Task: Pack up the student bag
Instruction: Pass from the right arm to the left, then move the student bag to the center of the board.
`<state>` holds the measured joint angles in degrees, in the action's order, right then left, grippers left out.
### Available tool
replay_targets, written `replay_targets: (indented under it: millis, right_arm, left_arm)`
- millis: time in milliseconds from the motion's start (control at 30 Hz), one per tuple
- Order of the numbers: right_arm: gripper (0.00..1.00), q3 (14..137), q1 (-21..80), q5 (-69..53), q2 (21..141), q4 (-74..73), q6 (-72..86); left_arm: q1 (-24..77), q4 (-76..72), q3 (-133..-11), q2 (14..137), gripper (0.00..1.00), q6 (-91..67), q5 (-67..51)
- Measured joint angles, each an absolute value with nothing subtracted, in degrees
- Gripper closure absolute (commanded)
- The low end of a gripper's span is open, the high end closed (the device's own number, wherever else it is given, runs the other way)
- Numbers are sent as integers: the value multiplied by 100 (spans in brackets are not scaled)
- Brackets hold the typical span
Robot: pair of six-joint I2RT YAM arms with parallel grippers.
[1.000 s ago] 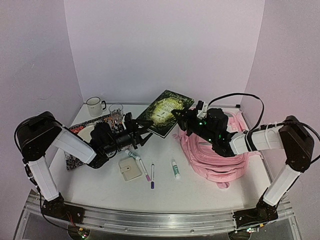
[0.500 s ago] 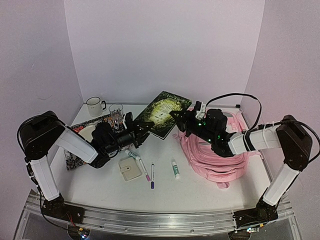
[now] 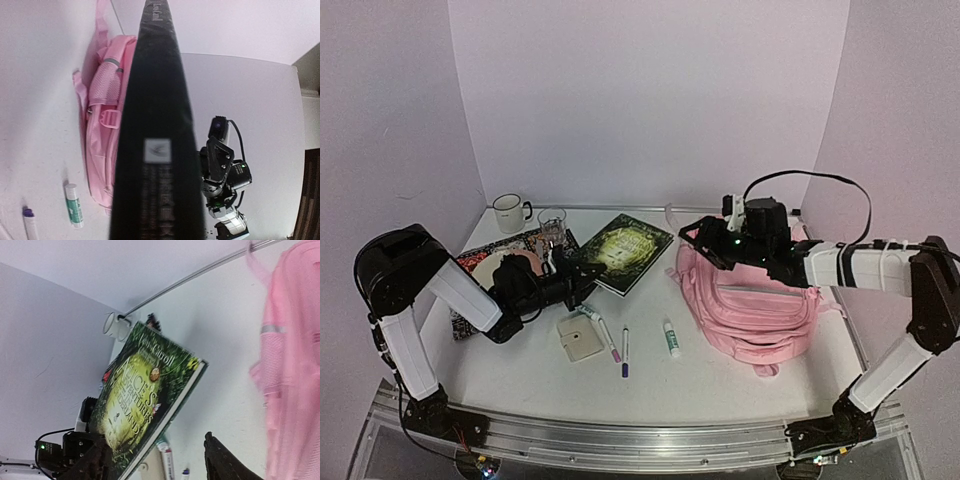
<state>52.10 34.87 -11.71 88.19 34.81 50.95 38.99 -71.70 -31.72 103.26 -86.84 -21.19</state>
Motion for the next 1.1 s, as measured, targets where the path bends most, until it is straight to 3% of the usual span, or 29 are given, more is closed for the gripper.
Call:
replay_targets:
  millis: [300, 600, 900, 1100]
  right_arm:
    - [7, 5300, 2502, -268, 7766, 573, 3702]
    - [3, 4366, 641, -18, 7227, -356, 3349]
    - [4, 4233, 879, -791, 8236, 194, 3302]
    - [5, 4952, 1463, -942, 9099, 528, 3364]
  left_arm:
    - [3732, -6946, -3059, 10326, 100, -8648, -2343]
    - [3657, -6922, -2945, 10326, 100, -8547, -2624]
    - [3605, -6930, -2950, 10375, 100, -8538, -2784]
    - [3605, -6918, -2961, 10493, 100, -8536, -2873]
